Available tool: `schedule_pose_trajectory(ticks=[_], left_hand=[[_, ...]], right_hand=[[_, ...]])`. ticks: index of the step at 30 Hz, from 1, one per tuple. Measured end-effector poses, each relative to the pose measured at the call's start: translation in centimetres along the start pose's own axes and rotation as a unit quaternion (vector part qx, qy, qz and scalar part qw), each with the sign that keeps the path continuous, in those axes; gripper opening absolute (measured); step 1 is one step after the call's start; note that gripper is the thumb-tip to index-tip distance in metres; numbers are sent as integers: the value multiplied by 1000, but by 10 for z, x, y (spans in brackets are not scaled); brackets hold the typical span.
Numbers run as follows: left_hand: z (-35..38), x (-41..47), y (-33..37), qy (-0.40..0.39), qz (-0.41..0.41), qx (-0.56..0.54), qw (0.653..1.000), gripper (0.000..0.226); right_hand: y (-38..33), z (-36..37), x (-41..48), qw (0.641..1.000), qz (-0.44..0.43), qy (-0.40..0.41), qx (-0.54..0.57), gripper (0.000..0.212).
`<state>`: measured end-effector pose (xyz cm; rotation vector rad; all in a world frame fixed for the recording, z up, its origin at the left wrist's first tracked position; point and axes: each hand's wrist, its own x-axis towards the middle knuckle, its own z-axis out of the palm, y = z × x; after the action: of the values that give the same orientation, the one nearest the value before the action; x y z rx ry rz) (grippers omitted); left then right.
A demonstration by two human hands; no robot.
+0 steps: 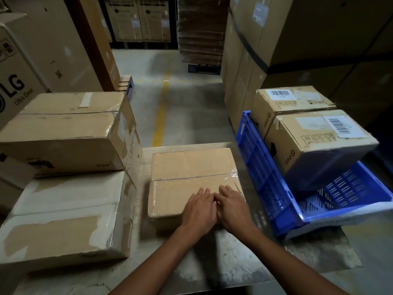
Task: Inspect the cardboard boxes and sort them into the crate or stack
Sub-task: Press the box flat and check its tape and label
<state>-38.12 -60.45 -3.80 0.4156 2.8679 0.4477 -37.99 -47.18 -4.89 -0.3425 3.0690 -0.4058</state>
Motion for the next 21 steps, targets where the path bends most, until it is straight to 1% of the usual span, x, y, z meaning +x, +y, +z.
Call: schedule_pose_trajectory(ticks=[2,4,7,8,9,10,11,12,13,15,16,17,18,21], left_hand=[[3,5,8,6,14,-19,1000,50],[7,12,18,13,19,-34,999,50],[13,18,30,14,10,-22,1000,54],[15,18,31,16,9,-16,1000,62],[16,17,31,21,13,-11,1000,74],[18,16,30,25,18,-9,999,85],[20,16,27,29,20,-10,999,90],[20,18,25,31,18,-14,999,90],[18,20,24,31,12,-19,999,84],[15,29,21,26,0,-21,999,61],[13,34,19,25,-3,-18,1000,53],[12,40,17,27,-5,-16,999,51],[10,45,14,30,-9,-14,999,50],[9,57,6,41,-26,-11,999,52]], right_hand=[[8,0,-5,999,28,-27,-10,61],[19,-3,-8,999,39,-38,-7,56],[32,-5,-10,1000,1,-21,-11,55],[34,-6,-10,999,-19,-7,-28,54],[34,-8,-10,998,-34,3,-44,51],[33,-12,-8,999,-31,-4,-43,45],[31,-16,-4,999,-25,-11,-40,38],[29,-20,0,999,-15,-17,-36,33],[29,-23,5,999,-9,-12,-36,29],[30,-27,17,999,-3,-9,-39,25],[30,-28,23,999,0,-13,-38,23],[30,-29,28,999,-5,-13,-35,23],[31,-28,34,999,-15,-14,-28,25],[32,-30,48,997,-57,-55,-11,43]])
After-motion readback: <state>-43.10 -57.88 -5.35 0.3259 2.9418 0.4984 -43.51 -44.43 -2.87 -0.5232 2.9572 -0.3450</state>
